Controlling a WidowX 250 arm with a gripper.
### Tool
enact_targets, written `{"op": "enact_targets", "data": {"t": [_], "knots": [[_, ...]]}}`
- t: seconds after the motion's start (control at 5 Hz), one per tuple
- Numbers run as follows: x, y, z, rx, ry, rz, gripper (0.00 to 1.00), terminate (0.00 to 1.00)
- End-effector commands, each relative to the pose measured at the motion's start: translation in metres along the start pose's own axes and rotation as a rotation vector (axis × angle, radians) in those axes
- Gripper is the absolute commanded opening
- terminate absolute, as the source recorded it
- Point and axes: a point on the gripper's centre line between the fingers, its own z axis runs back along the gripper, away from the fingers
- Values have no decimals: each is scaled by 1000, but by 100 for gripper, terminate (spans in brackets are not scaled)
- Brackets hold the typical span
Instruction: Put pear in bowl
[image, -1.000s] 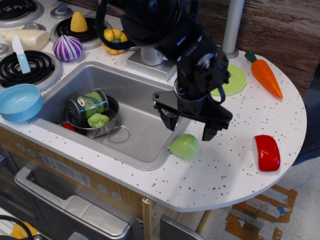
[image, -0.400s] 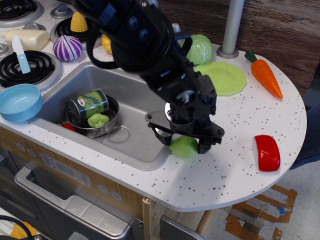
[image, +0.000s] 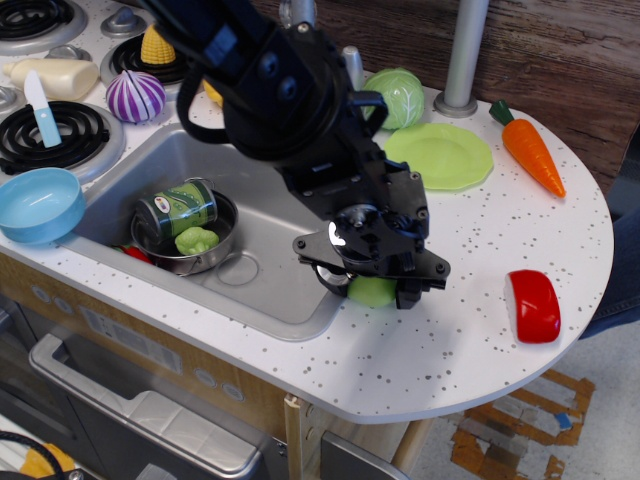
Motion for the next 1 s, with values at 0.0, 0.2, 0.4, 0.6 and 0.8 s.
{"op": "enact_targets", "data": {"t": [0.0, 0.2, 0.4, 0.6, 0.8], "knots": [[23, 6, 29, 73, 31, 12, 0, 0], [46, 53, 73, 141, 92, -25, 0, 0], [61, 100, 102, 222, 90, -56, 0, 0], [60, 152, 110, 209, 97, -87, 0, 0], [57, 204, 97, 239, 81, -113, 0, 0]]}}
